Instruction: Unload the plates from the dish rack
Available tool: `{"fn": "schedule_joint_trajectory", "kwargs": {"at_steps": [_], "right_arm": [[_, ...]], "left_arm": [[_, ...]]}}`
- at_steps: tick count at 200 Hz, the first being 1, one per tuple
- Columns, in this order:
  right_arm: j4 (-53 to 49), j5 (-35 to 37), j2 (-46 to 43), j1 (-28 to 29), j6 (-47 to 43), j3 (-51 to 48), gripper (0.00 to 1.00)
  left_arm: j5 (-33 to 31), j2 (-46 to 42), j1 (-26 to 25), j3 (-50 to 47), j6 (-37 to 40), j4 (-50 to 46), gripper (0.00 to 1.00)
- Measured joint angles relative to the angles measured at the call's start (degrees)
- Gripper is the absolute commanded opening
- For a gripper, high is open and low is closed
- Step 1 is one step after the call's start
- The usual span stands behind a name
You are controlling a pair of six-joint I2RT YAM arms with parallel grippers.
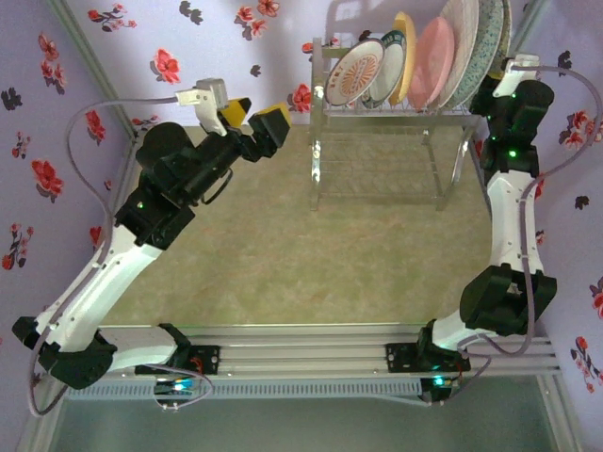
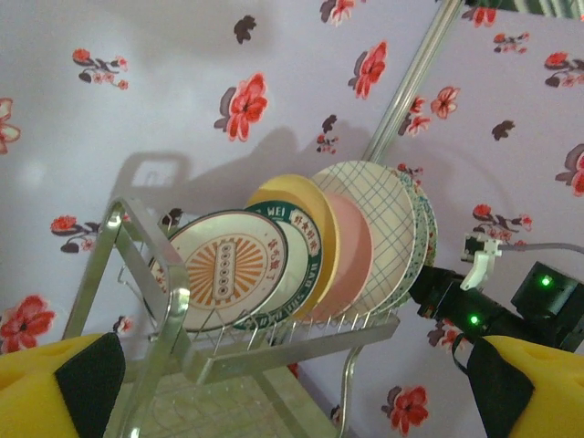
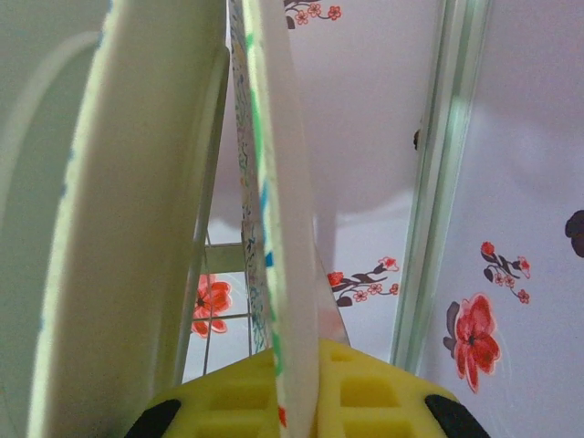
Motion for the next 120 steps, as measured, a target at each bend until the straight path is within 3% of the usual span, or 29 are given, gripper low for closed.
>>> {"fn": "schedule_joint_trajectory", "kwargs": {"at_steps": [57, 120], "right_arm": [[-2.12, 1.29, 0.0, 0.31, 0.0, 1.6, 0.0], [-5.03, 2.82, 0.0, 0.57, -0.02, 4.83, 0.0]], "left_arm": [[0.76, -0.37, 0.0, -2.32, -0.17, 7.04, 1.0], [1.31, -0.37, 0.0, -2.32, -0.92, 8.76, 1.0]]}}
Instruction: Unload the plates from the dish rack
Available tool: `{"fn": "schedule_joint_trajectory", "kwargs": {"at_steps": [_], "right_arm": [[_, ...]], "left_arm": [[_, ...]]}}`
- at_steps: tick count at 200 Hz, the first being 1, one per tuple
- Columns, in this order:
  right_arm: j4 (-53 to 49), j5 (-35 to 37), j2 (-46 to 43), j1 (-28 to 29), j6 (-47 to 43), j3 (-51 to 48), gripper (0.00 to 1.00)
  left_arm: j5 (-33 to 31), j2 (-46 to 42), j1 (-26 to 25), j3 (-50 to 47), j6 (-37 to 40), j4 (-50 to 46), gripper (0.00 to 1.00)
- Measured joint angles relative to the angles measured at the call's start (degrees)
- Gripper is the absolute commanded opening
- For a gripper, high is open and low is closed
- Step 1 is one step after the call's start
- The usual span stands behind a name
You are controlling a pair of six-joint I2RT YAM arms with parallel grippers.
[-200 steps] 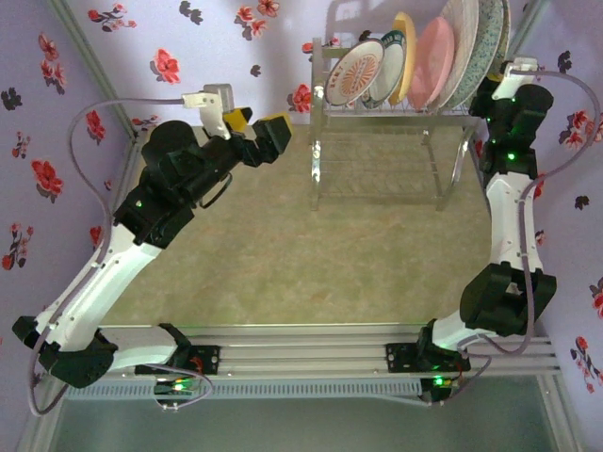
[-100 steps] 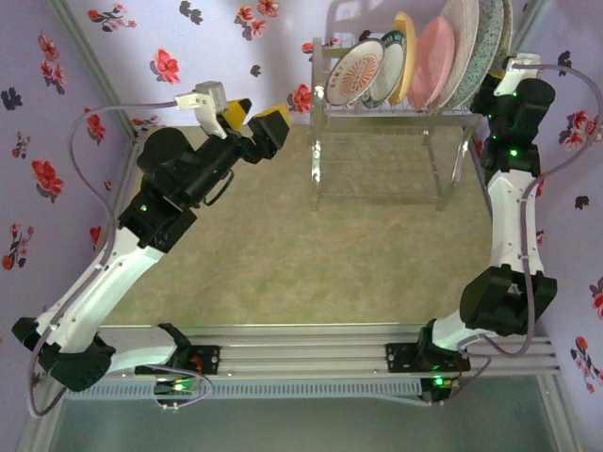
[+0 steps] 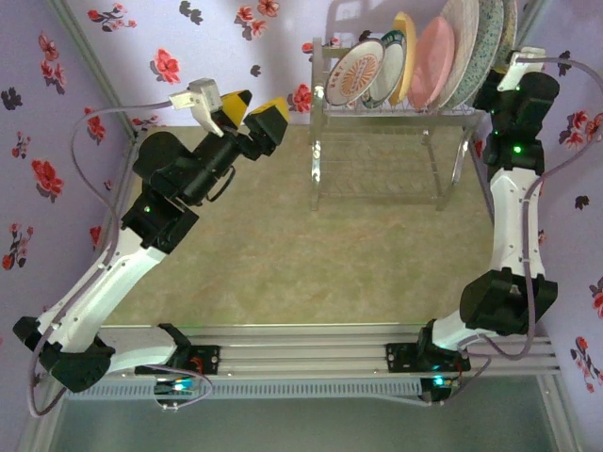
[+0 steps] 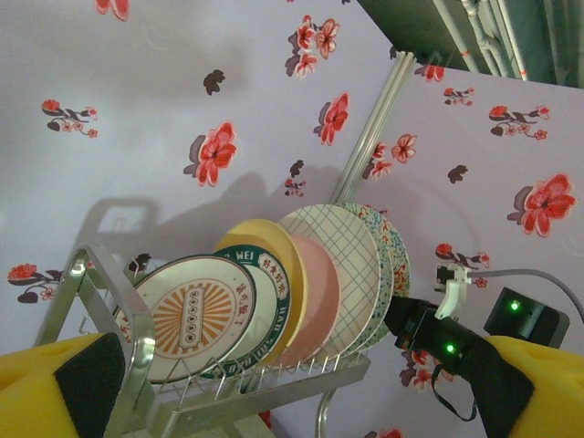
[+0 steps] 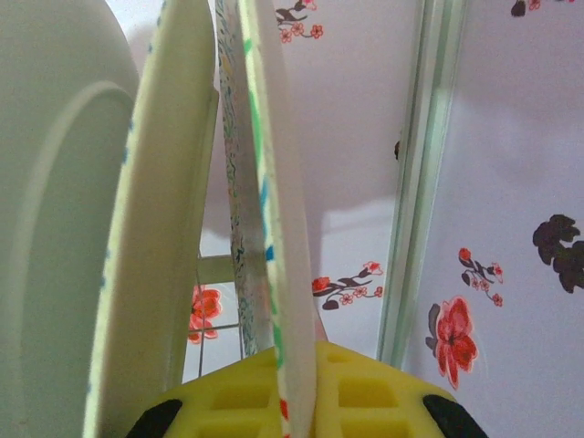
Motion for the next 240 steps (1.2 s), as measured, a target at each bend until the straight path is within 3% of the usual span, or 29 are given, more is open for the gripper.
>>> {"fn": "schedule_joint_trajectory", "kwargs": {"at_steps": [144, 240], "right_arm": [[-2.27, 6.14, -0.09, 0.17, -1.11, 8.7, 0.0], [-3.98, 18.58, -3.34, -0.55, -4.13, 10.84, 0.0]], "left_arm": [[0.63, 0.0, -0.04, 0.0, -0.57, 0.33, 1.0], [0.9, 0.0, -0.11, 0.0, -0.76, 0.33, 1.0]]}}
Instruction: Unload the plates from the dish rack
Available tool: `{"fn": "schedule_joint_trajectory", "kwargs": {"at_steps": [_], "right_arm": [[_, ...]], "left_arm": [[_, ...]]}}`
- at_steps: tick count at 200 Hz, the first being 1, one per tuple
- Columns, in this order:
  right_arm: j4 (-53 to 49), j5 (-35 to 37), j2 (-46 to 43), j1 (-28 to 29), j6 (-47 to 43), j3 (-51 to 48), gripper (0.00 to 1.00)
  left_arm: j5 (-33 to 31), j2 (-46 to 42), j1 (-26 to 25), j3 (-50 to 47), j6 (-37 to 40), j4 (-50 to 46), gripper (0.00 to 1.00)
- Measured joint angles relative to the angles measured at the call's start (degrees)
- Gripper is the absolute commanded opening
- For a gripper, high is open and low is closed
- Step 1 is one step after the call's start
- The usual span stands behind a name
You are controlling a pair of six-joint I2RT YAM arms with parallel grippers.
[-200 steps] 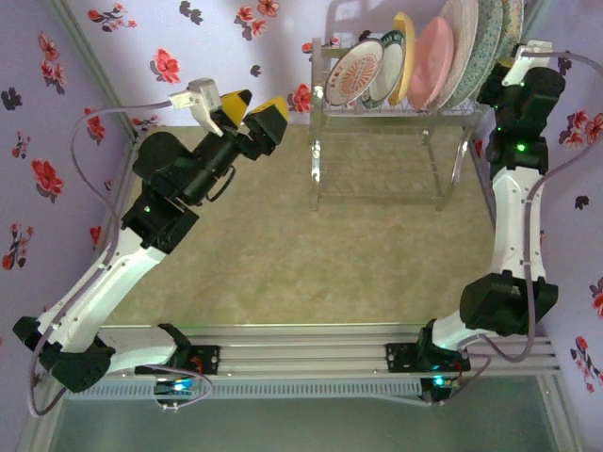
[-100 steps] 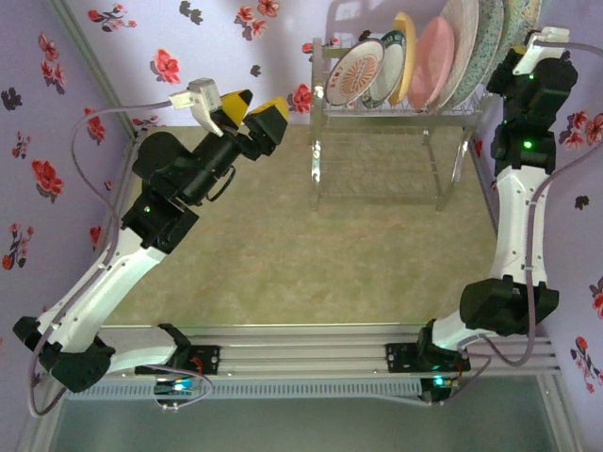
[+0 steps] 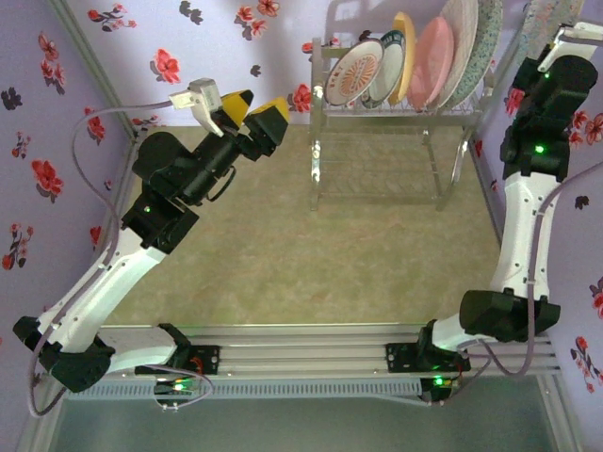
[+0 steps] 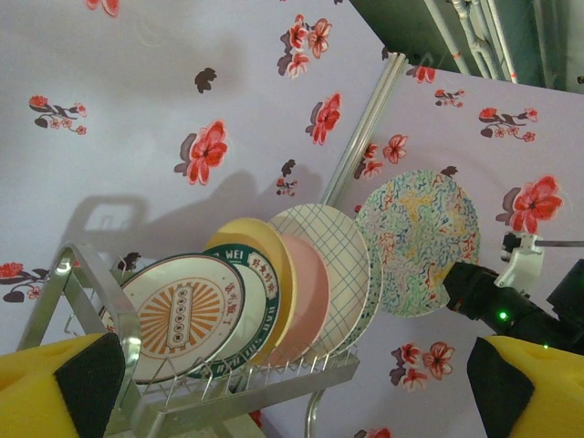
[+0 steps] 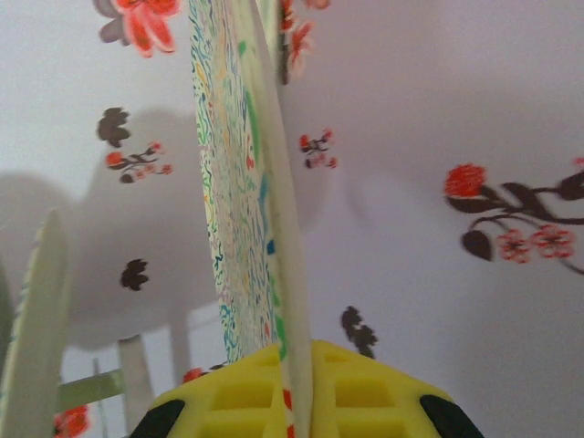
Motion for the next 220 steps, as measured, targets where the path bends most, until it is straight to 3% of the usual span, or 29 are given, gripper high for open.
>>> {"fn": "schedule_joint_trajectory", "kwargs": {"at_steps": [48, 117, 182, 220], "right_arm": [[-1.14, -2.34, -2.12, 0.0, -0.09, 2.12, 0.0], [-0.72, -13.81, -7.87, 0.0, 6.32, 3.41, 0.0], [5.55, -25.53, -8.94, 0.39, 24.63, 7.48, 0.0], [8.09, -28.79, -7.85, 6.67, 37.66, 7.85, 0.0]], "left_arm": [[0.42, 0.17, -0.28, 0.0, -0.17, 0.04, 1.0], [1.46, 2.84, -0.66, 2.32, -1.92, -1.14, 1.0], [2.56, 8.07, -0.63, 11.28, -6.05, -6.71, 1.0], [5.03, 12.55, 0.72, 18.86, -10.71, -11.41, 0.99]]}}
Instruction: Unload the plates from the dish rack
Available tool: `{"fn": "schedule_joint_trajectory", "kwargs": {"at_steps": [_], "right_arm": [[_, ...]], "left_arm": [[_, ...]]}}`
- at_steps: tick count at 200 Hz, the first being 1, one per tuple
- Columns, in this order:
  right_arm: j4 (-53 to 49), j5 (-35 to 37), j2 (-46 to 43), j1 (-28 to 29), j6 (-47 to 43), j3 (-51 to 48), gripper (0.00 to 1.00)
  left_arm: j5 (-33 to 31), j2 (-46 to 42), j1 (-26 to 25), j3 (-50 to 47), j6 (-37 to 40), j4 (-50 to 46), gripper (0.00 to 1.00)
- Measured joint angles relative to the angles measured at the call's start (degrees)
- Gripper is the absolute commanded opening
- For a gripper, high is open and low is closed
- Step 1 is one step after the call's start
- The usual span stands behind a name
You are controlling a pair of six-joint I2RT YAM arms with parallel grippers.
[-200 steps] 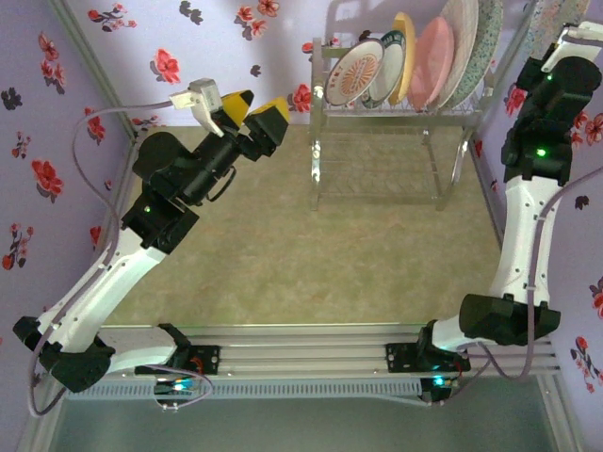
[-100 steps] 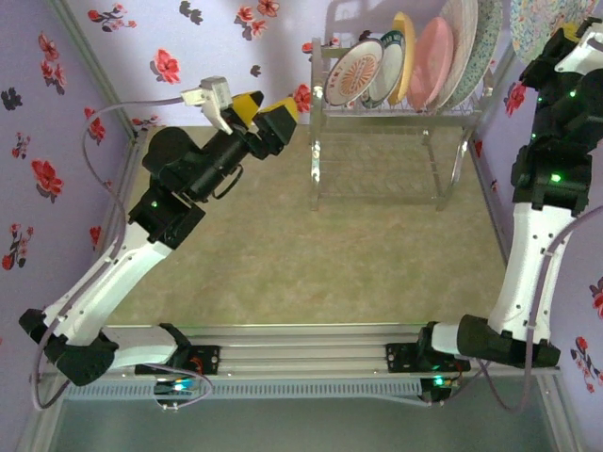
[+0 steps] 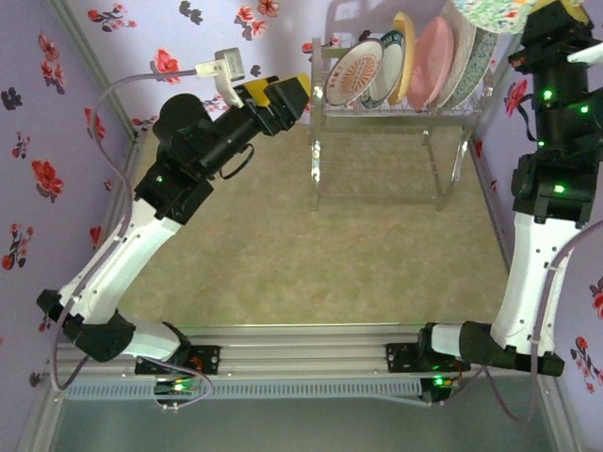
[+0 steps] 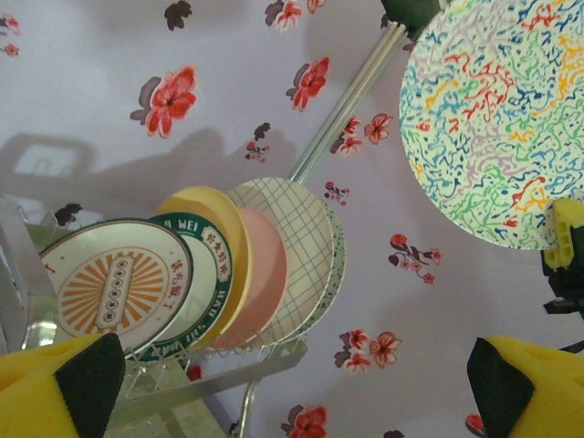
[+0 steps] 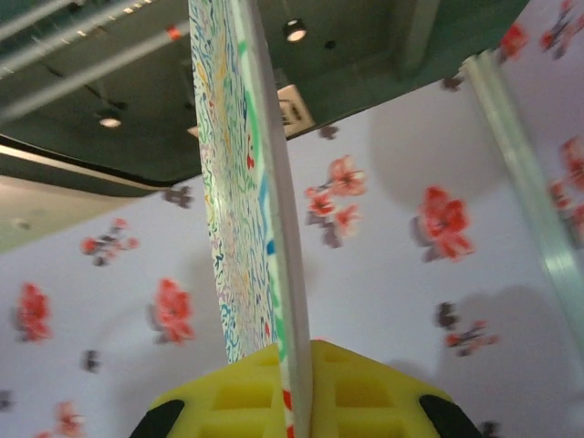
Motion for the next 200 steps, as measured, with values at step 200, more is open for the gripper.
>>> {"fn": "schedule_joint_trajectory", "kwargs": {"at_steps": [200], "right_arm": [[-17.38, -6.51, 26.1, 32.0, 25.99, 13.29, 0.0]], "left_arm": [[11.23, 1.4, 21.68, -0.83, -28.48, -11.41, 0.78]]}}
